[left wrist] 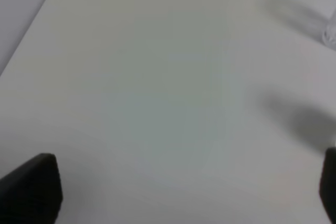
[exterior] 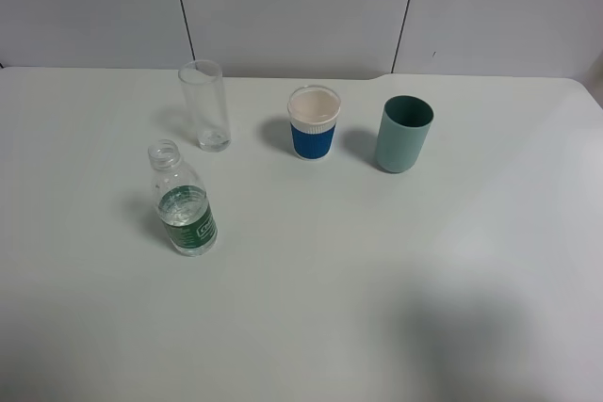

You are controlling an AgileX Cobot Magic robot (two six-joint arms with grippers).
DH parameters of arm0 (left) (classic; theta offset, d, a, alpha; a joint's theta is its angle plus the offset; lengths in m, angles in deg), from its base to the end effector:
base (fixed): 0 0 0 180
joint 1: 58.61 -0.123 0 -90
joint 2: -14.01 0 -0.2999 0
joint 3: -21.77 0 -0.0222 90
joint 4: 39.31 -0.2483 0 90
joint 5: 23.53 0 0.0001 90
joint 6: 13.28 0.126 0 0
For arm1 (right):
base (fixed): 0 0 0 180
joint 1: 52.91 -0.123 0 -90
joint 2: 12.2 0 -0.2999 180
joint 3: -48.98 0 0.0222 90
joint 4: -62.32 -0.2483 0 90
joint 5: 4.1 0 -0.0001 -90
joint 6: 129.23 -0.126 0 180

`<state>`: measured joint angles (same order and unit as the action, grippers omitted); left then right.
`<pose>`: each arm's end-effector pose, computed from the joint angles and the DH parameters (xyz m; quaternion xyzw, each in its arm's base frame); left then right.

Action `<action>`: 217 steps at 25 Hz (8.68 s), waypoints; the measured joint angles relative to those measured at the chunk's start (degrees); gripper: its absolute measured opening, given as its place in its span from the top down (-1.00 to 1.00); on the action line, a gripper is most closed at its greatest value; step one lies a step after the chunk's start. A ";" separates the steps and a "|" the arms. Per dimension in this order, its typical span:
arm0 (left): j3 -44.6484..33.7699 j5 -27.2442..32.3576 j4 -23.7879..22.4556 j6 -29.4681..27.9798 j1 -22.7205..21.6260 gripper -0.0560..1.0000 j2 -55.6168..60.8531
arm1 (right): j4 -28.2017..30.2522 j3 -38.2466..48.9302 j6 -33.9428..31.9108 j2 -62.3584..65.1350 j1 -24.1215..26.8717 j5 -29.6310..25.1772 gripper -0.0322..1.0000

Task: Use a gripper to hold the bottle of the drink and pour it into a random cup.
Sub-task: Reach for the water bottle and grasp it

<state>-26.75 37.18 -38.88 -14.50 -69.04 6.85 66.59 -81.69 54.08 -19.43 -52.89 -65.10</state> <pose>0.0078 0.0006 0.2626 -0.0861 0.8455 0.0386 0.5256 0.0089 -0.0082 0.2580 -0.0231 0.8543 -0.0523 0.5167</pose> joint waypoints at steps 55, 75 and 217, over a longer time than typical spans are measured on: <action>0.00 0.00 0.00 0.00 0.00 -0.99 0.00 | 0.00 0.00 0.00 0.00 0.00 0.00 -0.50; 0.00 0.00 0.00 -0.12 0.00 -0.99 0.00 | 0.00 0.00 0.00 0.00 0.00 0.00 -0.50; -18.79 -78.87 7.57 -1.54 38.26 -0.99 -72.21 | 0.00 0.00 0.00 0.00 0.00 0.00 -0.50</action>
<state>-45.54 -41.69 -31.31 -16.04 -30.78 -65.36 66.59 -81.69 54.08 -19.43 -52.89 -65.10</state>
